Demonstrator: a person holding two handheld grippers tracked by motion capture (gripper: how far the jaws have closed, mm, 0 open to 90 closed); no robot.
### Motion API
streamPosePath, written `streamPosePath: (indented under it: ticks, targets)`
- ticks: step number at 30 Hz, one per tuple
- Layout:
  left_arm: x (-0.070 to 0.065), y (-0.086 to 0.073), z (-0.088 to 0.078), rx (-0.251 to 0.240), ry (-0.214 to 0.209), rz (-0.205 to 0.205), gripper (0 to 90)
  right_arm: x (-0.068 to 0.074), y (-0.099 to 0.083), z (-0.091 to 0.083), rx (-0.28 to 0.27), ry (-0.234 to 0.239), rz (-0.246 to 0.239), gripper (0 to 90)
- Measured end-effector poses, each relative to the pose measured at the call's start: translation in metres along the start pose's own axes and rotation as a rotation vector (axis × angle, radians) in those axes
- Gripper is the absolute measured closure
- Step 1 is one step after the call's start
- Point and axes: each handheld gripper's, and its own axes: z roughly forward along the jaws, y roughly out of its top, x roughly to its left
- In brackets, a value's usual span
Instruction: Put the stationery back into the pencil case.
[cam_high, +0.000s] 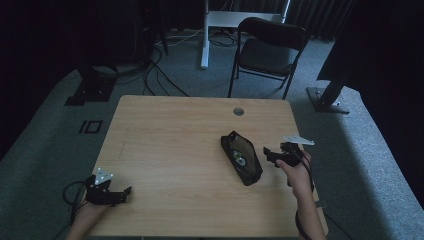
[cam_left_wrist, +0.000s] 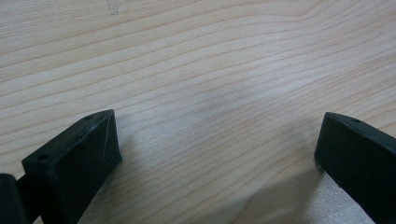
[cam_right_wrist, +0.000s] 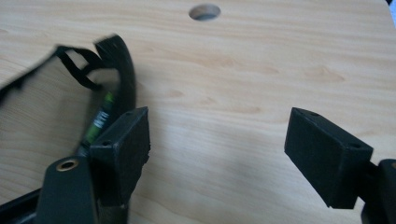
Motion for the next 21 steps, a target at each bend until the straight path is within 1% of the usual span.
streamPosePath:
  ticks: [4, 10, 13, 15, 17, 20, 21]
  targets:
    - [0.0, 0.0, 0.0, 0.0, 0.0, 0.0, 0.1, -0.006, -0.013, 0.005, 0.02, -0.01, 0.017, 21.5]
    - [0.0, 0.0, 0.0, -0.001, 0.0, -0.001, 0.1, -0.01, -0.028, 0.011, 0.036, -0.037, 0.036, 20.5]
    - [0.0, 0.0, 0.0, 0.0, 0.0, 0.0, 0.0, -0.012, -0.036, 0.016, 0.067, -0.065, 0.046, 20.4]
    - [0.0, 0.0, 0.0, 0.0, 0.0, 0.0, 0.0, -0.012, -0.041, 0.018, 0.06, -0.066, 0.068, 20.3]
    - [0.0, 0.0, 0.0, 0.0, 0.0, 0.0, 0.1, -0.012, -0.045, 0.019, 0.062, -0.085, 0.063, 19.8]
    - [0.0, 0.0, 0.0, -0.001, 0.0, 0.0, 0.1, -0.011, -0.051, 0.021, 0.049, -0.104, 0.076, 17.3]
    - [0.0, 0.0, 0.0, -0.002, 0.0, 0.0, 0.1, -0.011, -0.053, 0.021, 0.046, -0.111, 0.074, 17.3]
